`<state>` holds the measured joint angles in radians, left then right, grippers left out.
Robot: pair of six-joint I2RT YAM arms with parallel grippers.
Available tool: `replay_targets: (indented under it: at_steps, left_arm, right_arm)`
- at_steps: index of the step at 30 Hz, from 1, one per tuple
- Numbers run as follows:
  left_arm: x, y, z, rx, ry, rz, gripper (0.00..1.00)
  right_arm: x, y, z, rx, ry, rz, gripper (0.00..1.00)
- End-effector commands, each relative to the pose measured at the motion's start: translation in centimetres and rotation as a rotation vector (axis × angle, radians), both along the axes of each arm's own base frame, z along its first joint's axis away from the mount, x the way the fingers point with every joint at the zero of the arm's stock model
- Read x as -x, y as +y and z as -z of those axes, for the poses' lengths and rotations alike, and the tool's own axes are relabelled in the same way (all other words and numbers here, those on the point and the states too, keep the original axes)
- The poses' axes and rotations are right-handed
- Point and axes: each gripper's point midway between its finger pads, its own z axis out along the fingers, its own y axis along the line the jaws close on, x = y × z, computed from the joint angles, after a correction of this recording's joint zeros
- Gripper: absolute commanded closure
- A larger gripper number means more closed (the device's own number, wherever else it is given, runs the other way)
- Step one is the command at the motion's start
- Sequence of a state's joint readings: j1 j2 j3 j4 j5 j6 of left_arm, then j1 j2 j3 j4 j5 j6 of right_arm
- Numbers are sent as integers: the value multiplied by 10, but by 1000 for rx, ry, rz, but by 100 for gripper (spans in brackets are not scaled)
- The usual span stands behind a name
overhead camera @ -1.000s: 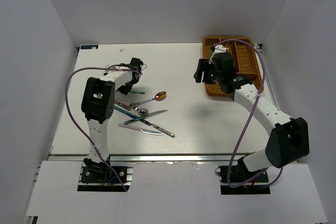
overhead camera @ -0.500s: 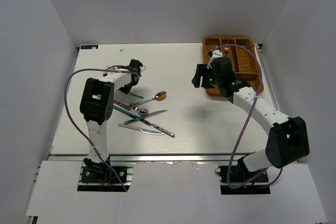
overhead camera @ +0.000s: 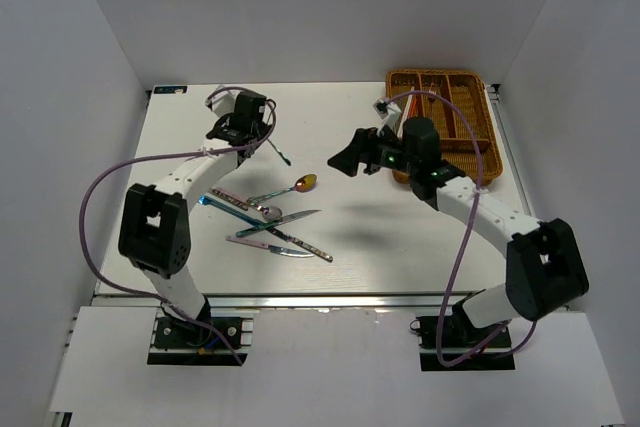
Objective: Sort the eating utensils into containers
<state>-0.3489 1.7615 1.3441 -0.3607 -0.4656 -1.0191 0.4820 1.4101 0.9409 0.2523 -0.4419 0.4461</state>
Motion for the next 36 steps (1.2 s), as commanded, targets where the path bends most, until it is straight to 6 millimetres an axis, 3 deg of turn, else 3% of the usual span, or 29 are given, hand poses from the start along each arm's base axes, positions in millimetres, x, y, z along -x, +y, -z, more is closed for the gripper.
replay_targets:
  at_steps: [1, 3, 6, 8, 10, 14, 18, 21, 22, 24, 27, 28, 30, 31, 32, 33, 35, 36]
  left_arm:
    - [12, -51, -35, 75, -97, 239, 100]
    - [23, -74, -43, 86, -105, 316, 100]
    - [38, -94, -56, 107, -127, 401, 100]
    - [45, -99, -60, 128, -148, 426, 100]
    - [53, -107, -76, 164, -189, 462, 100]
    - [63, -111, -93, 195, -238, 490, 100]
    - [70, -117, -90, 230, -237, 518, 100]
    - [76, -123, -88, 269, -239, 538, 100]
    - [77, -123, -85, 271, -235, 536, 100]
    - [80, -124, -82, 271, -223, 544, 100]
    - [80, -122, -83, 254, -224, 549, 100]
    - [79, -121, -85, 243, -228, 550, 97]
    - [77, -120, -90, 229, -239, 548, 71]
    - [76, -120, -90, 211, -235, 556, 54]
    - [74, -120, -102, 206, -256, 557, 23]
    - [72, -118, -108, 195, -263, 550, 5]
    - [68, -109, -117, 140, -267, 524, 2]
    - [62, -105, -141, 121, -308, 503, 2]
  right_arm:
    - [10, 41, -29, -112, -53, -163, 11]
    - [7, 49, -26, -125, -44, -168, 12]
    - [4, 57, -23, -120, -36, -128, 15]
    - [10, 67, -17, -127, -18, -146, 18]
    - [12, 77, -12, -115, -11, -147, 20]
    - [2, 83, 7, -79, 32, -97, 24]
    - [2, 97, 9, -79, 45, -112, 28]
    - [4, 105, 10, -72, 39, -116, 58]
    - [3, 106, 9, -75, 36, -118, 76]
    - [3, 107, 6, -81, 25, -119, 99]
    - [2, 104, 2, -77, 10, -106, 100]
    - [2, 102, 1, -76, 6, -98, 100]
    - [1, 97, 1, -65, 4, -78, 100]
    - [0, 93, 0, -59, 4, -60, 100]
    - [-4, 88, 2, -47, 7, -22, 100]
    - [-6, 82, 6, -30, 20, 1, 100]
    - [-16, 64, 11, -9, 45, 79, 100]
    - [-19, 58, 12, -6, 50, 101, 100]
